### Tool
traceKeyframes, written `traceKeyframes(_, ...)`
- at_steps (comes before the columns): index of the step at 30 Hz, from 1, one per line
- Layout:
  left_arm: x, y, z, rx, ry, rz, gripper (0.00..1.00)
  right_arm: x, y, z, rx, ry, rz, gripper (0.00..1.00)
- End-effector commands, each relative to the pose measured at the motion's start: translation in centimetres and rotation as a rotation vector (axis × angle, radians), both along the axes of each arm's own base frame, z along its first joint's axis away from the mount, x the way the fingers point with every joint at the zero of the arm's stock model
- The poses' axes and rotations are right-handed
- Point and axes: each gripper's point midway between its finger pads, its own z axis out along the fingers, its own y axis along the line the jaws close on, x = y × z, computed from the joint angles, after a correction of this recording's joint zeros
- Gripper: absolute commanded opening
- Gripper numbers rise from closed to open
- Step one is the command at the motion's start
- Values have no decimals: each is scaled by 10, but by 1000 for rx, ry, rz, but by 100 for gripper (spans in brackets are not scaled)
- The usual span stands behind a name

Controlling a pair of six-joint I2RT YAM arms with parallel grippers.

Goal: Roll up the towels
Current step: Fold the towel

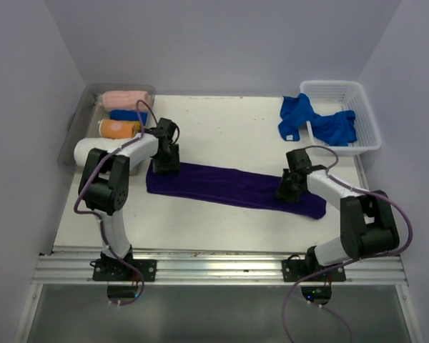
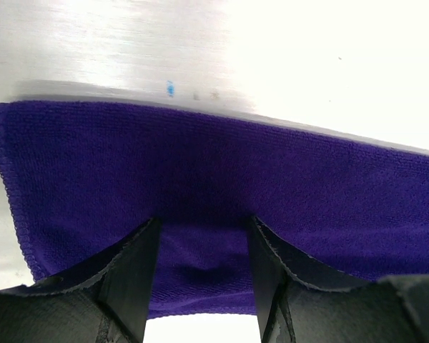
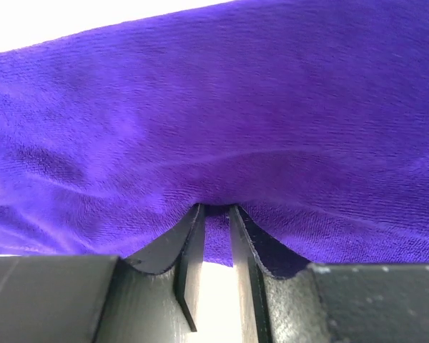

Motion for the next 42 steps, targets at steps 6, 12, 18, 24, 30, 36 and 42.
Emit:
traceKeyframes(6,2,30,-8,59,24,37,55,-37,-63,-22,-22,82,-229,27)
traceKeyframes(12,14,26,10,38,-26,38,55,-17,-65,23,-34,-66,-187,26)
traceKeyframes(18,18,-1,53,-4,-131,-9,55,9,22,81,23,-237,9,29)
traceKeyframes(24,-10,-24,69,-82,-153,-59,52,16,125,74,45,-226,241,28)
traceKeyframes(30,-41,-77,47,-170,-98,-140,45,26,147,44,46,-153,276,27)
traceKeyframes(36,-53,-95,8,-159,-36,-177,39,24,133,24,-6,-99,263,28)
traceKeyframes(42,-79,-80,-17,-109,34,-183,39,32,101,16,-10,-85,188,28)
